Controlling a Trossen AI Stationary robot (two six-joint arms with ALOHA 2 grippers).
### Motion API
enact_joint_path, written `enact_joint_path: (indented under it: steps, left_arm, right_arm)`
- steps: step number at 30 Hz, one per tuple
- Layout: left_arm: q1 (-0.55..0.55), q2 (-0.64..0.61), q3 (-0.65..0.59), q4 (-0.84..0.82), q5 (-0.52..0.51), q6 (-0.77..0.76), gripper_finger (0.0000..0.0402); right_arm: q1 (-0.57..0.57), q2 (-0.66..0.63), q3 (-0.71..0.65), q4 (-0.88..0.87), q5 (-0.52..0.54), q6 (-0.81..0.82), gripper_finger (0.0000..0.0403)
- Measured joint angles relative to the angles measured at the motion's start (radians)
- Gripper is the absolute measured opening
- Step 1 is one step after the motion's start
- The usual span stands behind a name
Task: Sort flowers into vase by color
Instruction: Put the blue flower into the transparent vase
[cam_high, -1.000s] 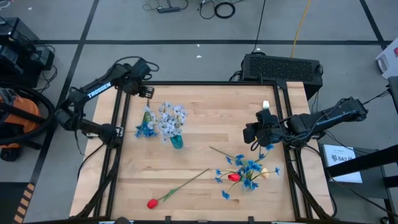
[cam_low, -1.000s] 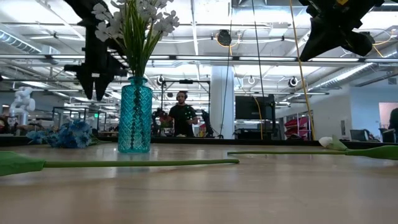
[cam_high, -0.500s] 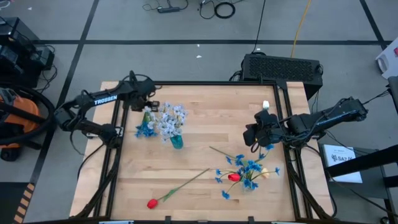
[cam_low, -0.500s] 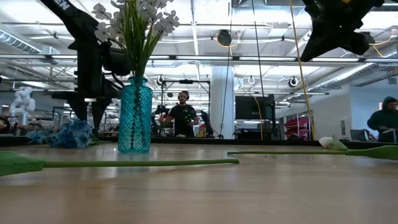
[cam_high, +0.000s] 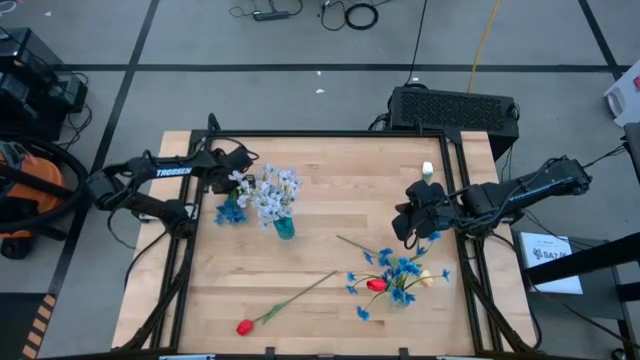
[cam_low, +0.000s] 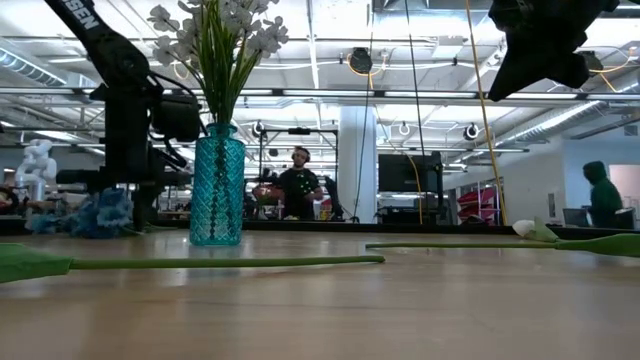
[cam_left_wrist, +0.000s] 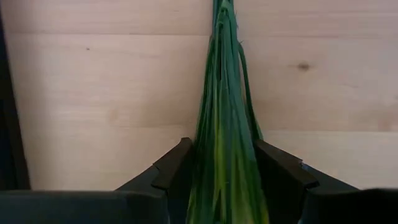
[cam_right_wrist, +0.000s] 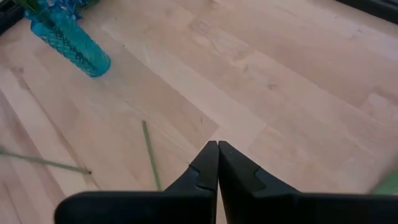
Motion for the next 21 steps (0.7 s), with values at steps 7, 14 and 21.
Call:
enact_joint_path:
  steps: [7, 14, 21]
  left_arm:
    - [0.005, -0.001, -0.006, 0.037, 0.039, 0.054, 0.0021]
    - [0.125, 0.0, 0.206, 0.024, 0.139, 0.297, 0.001]
    - [0.251, -0.003, 0.667, -0.106, 0.155, 0.597, 0.001]
  right_arm:
    - [0.0, 0.0, 0.0, 0.001, 0.052, -0.018, 0.0003]
    - [-0.003, 0.0, 0.0, 0.001, 0.226, -0.019, 0.0003]
    - [-0.064, 0.0, 0.0, 0.001, 0.291, -0.014, 0.0003]
